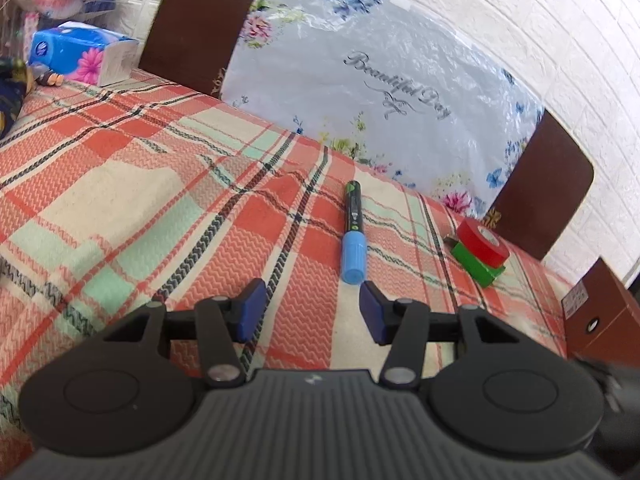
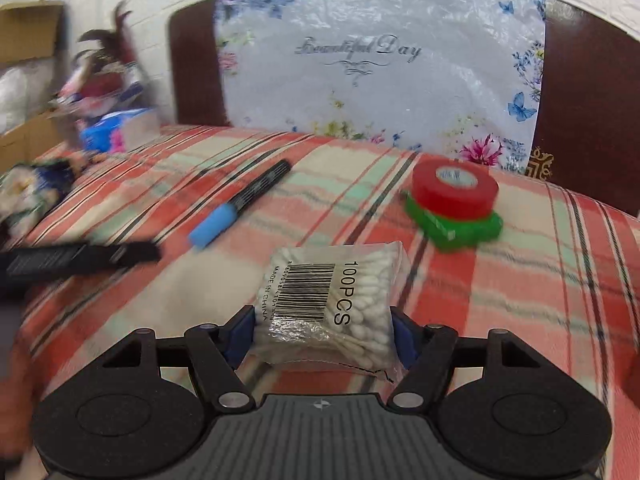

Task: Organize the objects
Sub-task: 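Grasp the clear cotton-swab bag with the left tool, then carry the cotton-swab bag into the brown box and release it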

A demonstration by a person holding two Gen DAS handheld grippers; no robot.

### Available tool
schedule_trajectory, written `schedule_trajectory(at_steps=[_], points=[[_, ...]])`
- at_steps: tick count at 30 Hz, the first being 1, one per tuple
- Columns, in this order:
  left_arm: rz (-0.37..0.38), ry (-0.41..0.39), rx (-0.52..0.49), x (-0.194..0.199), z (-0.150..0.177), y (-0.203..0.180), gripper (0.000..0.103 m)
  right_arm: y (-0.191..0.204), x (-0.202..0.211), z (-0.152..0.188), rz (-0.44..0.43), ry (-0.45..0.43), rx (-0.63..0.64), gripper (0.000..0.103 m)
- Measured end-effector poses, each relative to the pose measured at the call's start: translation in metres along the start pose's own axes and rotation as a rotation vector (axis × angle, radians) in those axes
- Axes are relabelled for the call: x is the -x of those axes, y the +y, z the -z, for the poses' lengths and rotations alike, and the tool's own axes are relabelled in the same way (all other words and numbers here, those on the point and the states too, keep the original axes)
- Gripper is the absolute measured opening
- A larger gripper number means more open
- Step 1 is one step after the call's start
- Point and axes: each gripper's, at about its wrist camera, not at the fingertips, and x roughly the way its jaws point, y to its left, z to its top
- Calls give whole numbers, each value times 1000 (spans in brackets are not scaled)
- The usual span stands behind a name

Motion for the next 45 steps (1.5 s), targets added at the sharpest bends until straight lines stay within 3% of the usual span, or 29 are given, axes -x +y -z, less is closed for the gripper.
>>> schedule_trajectory(at_steps=[3,6,9,12,18,19,21,23,26,30,34,41,43,45], points=[[-10,52,-57,0,-2,-17,58,4,35,28,-4,-5,4,68],[110,127,-6,6,1,-37,58,-3,60,47,9,-9,-61,68],[214,189,-1,16,8,-67,57,-10,74,60,48,-18,-118,85],[288,259,-17,24,20,-93,58,-14,80,68,53,-26,-136,85],[282,426,-83,13,54,-123,57,-12,81,74,64,-29,-115,88],[274,410,-103,14,58,-127,56,-12,81,75,66,-31,-110,88],[297,422,-110,12,60,-133,45,-10,79,75,70,-37,-86,68],[297,426,-110,12,54,-140,42,-10,79,73,73,-45,-72,68],[350,361,-172,25,36,-167,42,-15,90,70,106,-107,-76,67],[447,261,-266,38,13,-217,42,-21,120,57,260,-303,-4,68],[534,242,-341,28,6,-276,42,-54,143,46,391,-420,-37,68],[660,285,-465,4,34,-379,44,-132,176,53,588,-456,-150,68],[653,300,-516,-5,48,-403,52,-155,181,59,638,-445,-185,68],[589,294,-563,-15,63,-416,52,-176,179,66,674,-410,-210,76]])
